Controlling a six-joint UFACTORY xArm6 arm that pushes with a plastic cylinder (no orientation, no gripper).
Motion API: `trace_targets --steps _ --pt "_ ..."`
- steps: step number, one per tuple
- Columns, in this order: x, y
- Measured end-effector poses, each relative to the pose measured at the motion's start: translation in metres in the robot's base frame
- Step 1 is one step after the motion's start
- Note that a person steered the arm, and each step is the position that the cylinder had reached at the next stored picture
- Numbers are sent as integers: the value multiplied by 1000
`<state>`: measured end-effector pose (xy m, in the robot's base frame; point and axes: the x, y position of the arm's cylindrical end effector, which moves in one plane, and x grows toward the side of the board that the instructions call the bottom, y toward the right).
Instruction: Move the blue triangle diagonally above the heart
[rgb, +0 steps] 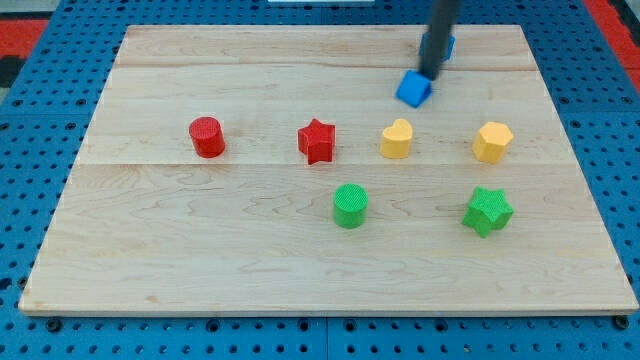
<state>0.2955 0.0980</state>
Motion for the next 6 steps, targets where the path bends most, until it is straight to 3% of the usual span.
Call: trace_targets --steps 1,3,4,5,6 --pt "17 -35" --pt "-34 31" --pt "-3 56" --pt "8 -17" --pt "24 -2"
